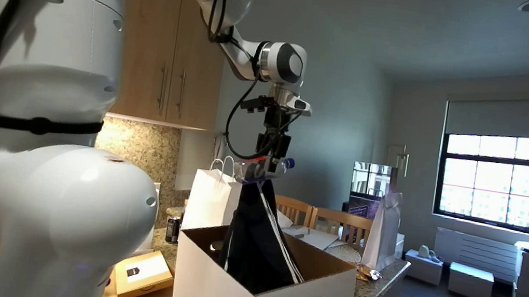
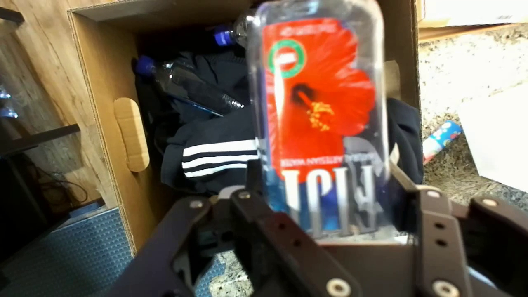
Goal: Remove three bottles from the box
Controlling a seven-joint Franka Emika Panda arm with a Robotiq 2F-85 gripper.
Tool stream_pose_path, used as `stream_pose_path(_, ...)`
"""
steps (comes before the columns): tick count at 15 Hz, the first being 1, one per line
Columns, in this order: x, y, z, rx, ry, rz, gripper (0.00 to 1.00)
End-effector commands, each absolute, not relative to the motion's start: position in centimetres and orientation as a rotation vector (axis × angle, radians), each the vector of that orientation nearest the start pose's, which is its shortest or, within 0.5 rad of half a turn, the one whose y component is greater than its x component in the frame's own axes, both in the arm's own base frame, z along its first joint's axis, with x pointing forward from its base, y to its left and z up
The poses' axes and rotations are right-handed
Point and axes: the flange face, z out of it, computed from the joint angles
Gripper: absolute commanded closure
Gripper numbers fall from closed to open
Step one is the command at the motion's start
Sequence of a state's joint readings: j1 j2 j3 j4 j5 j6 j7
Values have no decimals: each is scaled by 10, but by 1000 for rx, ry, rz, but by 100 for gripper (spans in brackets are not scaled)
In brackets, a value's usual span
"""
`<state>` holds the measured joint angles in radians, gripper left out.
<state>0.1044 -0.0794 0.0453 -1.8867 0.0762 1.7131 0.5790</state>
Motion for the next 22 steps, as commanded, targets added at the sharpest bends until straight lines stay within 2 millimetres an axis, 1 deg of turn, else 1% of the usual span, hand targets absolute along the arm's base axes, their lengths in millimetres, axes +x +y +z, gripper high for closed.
stream_pose_path(1,521,83,536,-3005,733,205,56)
stream_pose_path(3,520,82,536,-3004,731,202,66)
stream_pose_path(5,520,82,537,-3006,736,194,67)
stream_pose_path(7,520,82,537,-2997,721,213,71)
stream_pose_path(8,520,82,538,-2996,719,225,21)
stream_pose_path(9,520,81,538,-2994,711,242,19)
stream_pose_path(10,519,81,539,-2991,704,254,16)
stream_pose_path(12,518,80,541,-2987,706,273,3)
stream_pose_path(13,517,80,541,-2991,716,274,45)
stream_pose_path(14,517,81,542,-2998,723,272,41)
stream_pose_path(15,517,81,542,-3000,724,268,43)
stream_pose_path(16,517,82,542,-2999,727,265,48)
stream_pose_path(19,517,82,541,-3004,727,265,69)
stream_pose_path(21,515,83,531,-3016,693,326,81)
stream_pose_path(22,515,82,521,-3020,694,347,89)
